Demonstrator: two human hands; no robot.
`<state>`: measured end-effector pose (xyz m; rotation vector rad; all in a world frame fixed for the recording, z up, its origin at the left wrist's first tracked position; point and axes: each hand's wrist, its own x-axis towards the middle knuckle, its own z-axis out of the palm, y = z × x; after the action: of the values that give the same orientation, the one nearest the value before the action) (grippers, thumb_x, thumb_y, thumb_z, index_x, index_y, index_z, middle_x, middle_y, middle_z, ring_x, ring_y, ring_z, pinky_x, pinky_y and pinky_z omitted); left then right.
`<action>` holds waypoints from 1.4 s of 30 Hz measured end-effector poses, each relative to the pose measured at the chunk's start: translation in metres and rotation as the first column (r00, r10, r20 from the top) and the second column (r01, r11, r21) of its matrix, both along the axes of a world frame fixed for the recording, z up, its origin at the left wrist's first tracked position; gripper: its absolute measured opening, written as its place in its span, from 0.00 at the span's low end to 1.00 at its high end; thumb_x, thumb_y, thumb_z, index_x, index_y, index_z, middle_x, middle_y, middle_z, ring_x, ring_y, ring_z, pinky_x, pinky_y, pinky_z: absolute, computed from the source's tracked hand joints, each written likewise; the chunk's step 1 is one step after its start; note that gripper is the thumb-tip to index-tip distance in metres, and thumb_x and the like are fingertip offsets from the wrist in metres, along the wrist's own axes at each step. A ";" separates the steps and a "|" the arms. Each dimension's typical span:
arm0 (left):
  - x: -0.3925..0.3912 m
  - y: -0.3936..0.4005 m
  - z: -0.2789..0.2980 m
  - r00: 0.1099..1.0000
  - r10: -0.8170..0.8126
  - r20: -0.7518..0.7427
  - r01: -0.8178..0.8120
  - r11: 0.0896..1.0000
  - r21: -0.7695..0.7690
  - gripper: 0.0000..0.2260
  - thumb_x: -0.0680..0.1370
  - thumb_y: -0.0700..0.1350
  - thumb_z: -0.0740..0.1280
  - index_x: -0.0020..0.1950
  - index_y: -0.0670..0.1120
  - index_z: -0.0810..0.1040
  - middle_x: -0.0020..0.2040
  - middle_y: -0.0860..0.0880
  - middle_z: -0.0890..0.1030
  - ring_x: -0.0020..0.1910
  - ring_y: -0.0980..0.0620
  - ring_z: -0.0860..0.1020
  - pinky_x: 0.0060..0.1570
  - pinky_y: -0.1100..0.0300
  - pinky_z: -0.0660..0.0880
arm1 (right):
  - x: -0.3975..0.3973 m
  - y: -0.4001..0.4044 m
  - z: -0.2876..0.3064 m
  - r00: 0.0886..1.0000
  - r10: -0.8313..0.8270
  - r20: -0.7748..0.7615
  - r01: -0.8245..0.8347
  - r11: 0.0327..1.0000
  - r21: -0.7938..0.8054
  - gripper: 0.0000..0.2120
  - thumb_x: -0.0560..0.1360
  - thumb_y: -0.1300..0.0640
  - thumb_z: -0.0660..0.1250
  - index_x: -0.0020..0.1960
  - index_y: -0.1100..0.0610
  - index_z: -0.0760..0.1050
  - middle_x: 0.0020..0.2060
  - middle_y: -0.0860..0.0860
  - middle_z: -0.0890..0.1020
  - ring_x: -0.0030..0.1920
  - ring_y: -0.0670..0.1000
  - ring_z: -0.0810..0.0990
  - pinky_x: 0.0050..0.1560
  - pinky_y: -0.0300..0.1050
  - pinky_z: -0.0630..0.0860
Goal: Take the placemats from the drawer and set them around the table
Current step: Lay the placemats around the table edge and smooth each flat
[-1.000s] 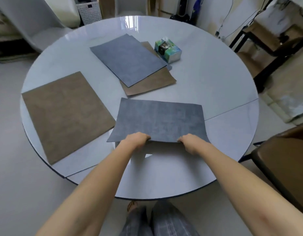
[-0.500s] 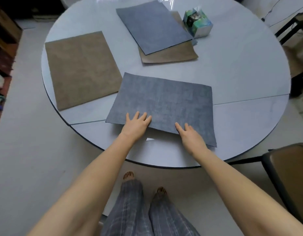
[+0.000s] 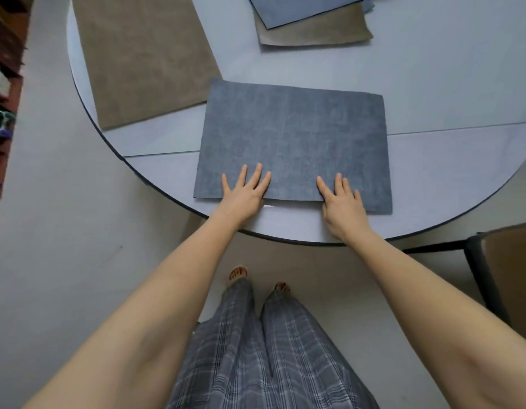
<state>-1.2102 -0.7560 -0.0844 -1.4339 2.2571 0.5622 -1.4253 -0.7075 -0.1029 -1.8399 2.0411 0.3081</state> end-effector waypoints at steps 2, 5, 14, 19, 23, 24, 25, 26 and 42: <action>0.004 0.002 -0.002 1.000 0.001 -0.008 -0.001 1.000 0.013 0.28 0.83 0.37 0.49 0.79 0.50 0.39 0.79 0.49 0.37 0.77 0.42 0.37 0.70 0.31 0.40 | 0.003 0.006 -0.001 1.000 -0.012 0.010 0.012 1.000 -0.015 0.29 0.82 0.63 0.49 0.78 0.48 0.43 0.77 0.61 0.44 0.78 0.59 0.43 0.76 0.57 0.47; 0.011 0.006 -0.011 0.999 -0.011 -0.032 0.011 1.000 0.007 0.29 0.84 0.41 0.51 0.79 0.50 0.37 0.79 0.49 0.35 0.77 0.42 0.35 0.69 0.30 0.39 | 0.008 0.016 -0.003 1.000 -0.018 0.005 0.018 0.999 -0.040 0.31 0.81 0.65 0.51 0.78 0.49 0.42 0.77 0.61 0.44 0.78 0.60 0.43 0.76 0.59 0.48; 0.016 0.006 -0.016 0.995 -0.002 -0.101 0.004 1.000 0.013 0.33 0.82 0.58 0.55 0.79 0.52 0.40 0.79 0.50 0.37 0.77 0.44 0.36 0.70 0.31 0.39 | 0.014 0.025 -0.004 0.999 -0.043 0.006 0.043 0.996 -0.079 0.31 0.81 0.65 0.52 0.78 0.49 0.42 0.77 0.61 0.44 0.78 0.60 0.43 0.76 0.59 0.47; 0.015 0.011 -0.016 0.992 0.017 -0.127 -0.015 1.000 0.012 0.31 0.82 0.54 0.57 0.80 0.52 0.44 0.79 0.51 0.39 0.78 0.44 0.38 0.70 0.31 0.40 | 0.016 0.035 -0.005 0.998 -0.054 0.019 0.055 0.995 -0.089 0.30 0.81 0.63 0.50 0.79 0.49 0.43 0.77 0.61 0.45 0.78 0.60 0.44 0.76 0.59 0.47; 0.015 0.015 -0.017 0.990 0.020 -0.140 -0.019 1.000 0.009 0.29 0.83 0.52 0.56 0.80 0.52 0.45 0.80 0.51 0.40 0.78 0.44 0.39 0.70 0.31 0.40 | 0.013 0.040 -0.008 0.999 -0.046 0.012 0.047 0.994 -0.096 0.30 0.82 0.64 0.50 0.78 0.49 0.43 0.77 0.61 0.45 0.78 0.60 0.44 0.76 0.59 0.48; 0.015 0.017 -0.017 0.990 0.022 -0.141 -0.021 1.000 0.009 0.29 0.83 0.52 0.56 0.80 0.52 0.45 0.80 0.51 0.40 0.78 0.44 0.39 0.70 0.31 0.40 | 0.013 0.041 -0.008 0.999 -0.046 0.011 0.046 0.994 -0.094 0.30 0.81 0.64 0.51 0.78 0.49 0.43 0.77 0.61 0.45 0.78 0.60 0.43 0.76 0.59 0.48; 0.015 0.017 -0.017 0.990 0.023 -0.142 -0.022 1.000 0.009 0.29 0.83 0.52 0.56 0.80 0.52 0.45 0.80 0.51 0.40 0.78 0.44 0.39 0.70 0.31 0.40 | 0.013 0.041 -0.008 0.999 -0.044 0.010 0.045 0.995 -0.091 0.30 0.81 0.64 0.51 0.78 0.49 0.42 0.77 0.61 0.45 0.78 0.60 0.43 0.76 0.59 0.47; 0.015 0.019 -0.017 0.989 0.024 -0.144 -0.023 1.000 0.008 0.29 0.83 0.52 0.56 0.80 0.52 0.45 0.80 0.51 0.40 0.78 0.44 0.39 0.70 0.31 0.40 | 0.013 0.042 -0.008 0.999 -0.040 0.008 0.041 0.995 -0.088 0.31 0.81 0.64 0.51 0.78 0.49 0.42 0.77 0.61 0.44 0.78 0.60 0.43 0.76 0.59 0.47; -0.007 0.024 -0.004 0.983 0.098 -0.156 -0.112 0.990 -0.081 0.34 0.77 0.64 0.60 0.78 0.51 0.55 0.80 0.47 0.47 0.78 0.44 0.43 0.71 0.31 0.44 | -0.006 0.060 -0.001 0.959 -0.188 0.211 0.198 0.980 -0.026 0.31 0.81 0.42 0.51 0.79 0.48 0.43 0.78 0.54 0.39 0.77 0.52 0.37 0.75 0.59 0.38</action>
<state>-1.2172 -0.7320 -0.0885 -1.6121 2.3611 0.6304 -1.4313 -0.6473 -0.1035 -1.6062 2.0738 0.0132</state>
